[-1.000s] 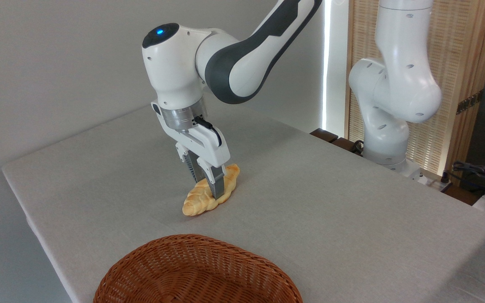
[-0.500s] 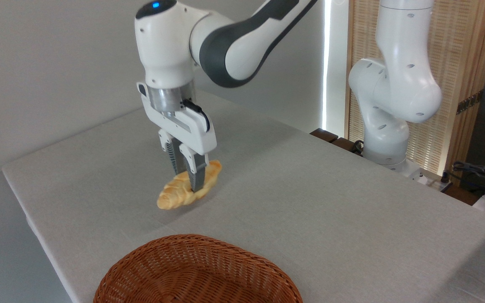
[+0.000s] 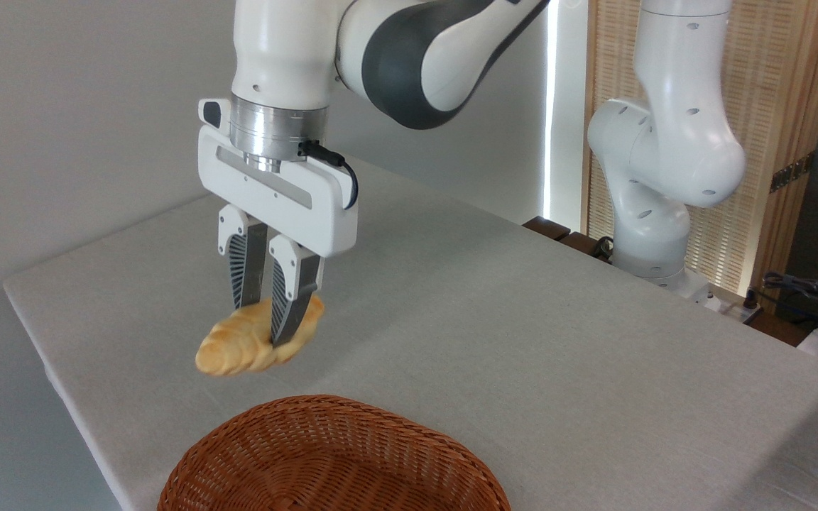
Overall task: Put bread into the basket
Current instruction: 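Lift the bread roll and carry it toward the wicker basket, then open the gripper to release the bread roll into the basket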
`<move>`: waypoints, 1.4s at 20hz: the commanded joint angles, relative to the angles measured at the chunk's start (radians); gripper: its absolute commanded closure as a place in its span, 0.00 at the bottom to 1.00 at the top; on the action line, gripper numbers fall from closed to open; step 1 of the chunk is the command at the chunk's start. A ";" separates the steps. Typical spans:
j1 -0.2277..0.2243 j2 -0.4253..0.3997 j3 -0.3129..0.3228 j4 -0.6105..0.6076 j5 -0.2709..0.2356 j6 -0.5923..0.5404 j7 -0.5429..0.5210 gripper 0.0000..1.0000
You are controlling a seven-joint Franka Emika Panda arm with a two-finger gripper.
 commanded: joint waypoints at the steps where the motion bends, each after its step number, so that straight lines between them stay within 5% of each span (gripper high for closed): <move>1: -0.006 0.008 0.044 0.005 0.093 0.074 -0.003 0.36; 2: -0.006 0.016 0.050 0.005 0.136 0.085 -0.011 0.04; 3: -0.006 0.016 0.054 0.005 0.162 0.087 -0.015 0.00; 28: -0.012 0.021 0.076 0.007 0.166 0.148 -0.027 0.00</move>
